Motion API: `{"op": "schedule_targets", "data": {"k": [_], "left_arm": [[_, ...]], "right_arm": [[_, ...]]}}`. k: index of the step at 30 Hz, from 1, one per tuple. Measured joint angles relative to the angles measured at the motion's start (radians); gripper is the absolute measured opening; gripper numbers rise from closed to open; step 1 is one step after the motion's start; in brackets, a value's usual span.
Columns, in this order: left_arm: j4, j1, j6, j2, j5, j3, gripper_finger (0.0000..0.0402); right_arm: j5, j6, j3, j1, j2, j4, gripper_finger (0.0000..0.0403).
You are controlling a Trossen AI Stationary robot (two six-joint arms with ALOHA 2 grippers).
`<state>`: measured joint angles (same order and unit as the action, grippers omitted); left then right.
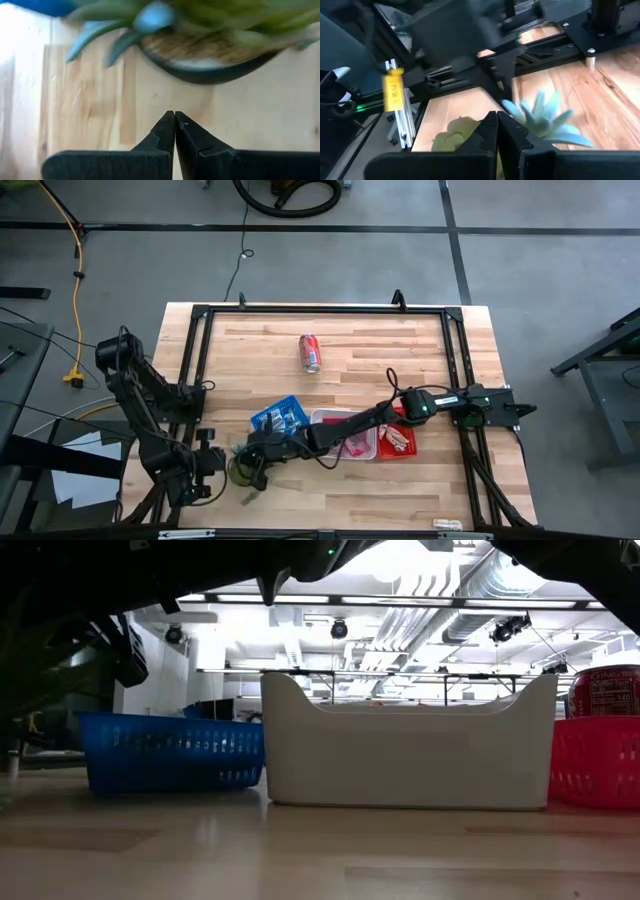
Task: Sort candy
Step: Adjust the flower pot on the table, then adjust the orange soda can on the table
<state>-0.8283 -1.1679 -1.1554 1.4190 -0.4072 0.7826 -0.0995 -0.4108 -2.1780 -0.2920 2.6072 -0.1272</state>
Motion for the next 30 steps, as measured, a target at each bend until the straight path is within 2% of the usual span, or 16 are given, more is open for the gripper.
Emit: {"op": "schedule_targets", "data": {"k": [3, 10, 14, 17, 20, 22, 24, 27, 30], "left_arm": [[0.025, 0.0, -0.028, -0.007, 0.022, -0.006, 0.0], [-0.097, -0.028, -0.15, -0.046, 0.113, 0.008, 0.0], [-0.136, -0.056, -0.219, -0.122, 0.106, 0.045, 0.0], [-0.182, -0.059, -0.246, -0.196, 0.045, 0.085, 0.0], [-0.254, -0.032, -0.231, -0.271, -0.154, 0.126, 0.0], [-0.293, 0.017, -0.198, -0.31, -0.317, 0.138, 0.0], [-0.312, 0.103, -0.158, -0.344, -0.433, 0.141, 0.0], [-0.332, 0.295, -0.059, -0.381, -0.448, 0.141, 0.0], [-0.289, 0.514, 0.106, -0.411, -0.408, 0.14, 0.0]], "right_arm": [[0.002, 0.008, 0.0, -0.002, -0.004, 0.005, 0.0], [0.002, 0.115, 0.0, 0.016, -0.089, 0.039, 0.0], [0.001, 0.206, 0.0, 0.044, -0.171, 0.158, 0.0], [-0.022, 0.234, 0.0, 0.075, -0.252, 0.321, 0.0], [-0.102, 0.271, 0.0, 0.112, -0.338, 0.493, 0.0], [-0.173, 0.289, -0.001, 0.14, -0.381, 0.598, 0.0], [-0.216, 0.276, -0.001, 0.175, -0.419, 0.733, 0.0], [-0.228, 0.235, -0.001, 0.232, -0.462, 0.916, 0.0], [-0.231, 0.229, -0.001, 0.289, -0.476, 1.049, 0.0]]}}
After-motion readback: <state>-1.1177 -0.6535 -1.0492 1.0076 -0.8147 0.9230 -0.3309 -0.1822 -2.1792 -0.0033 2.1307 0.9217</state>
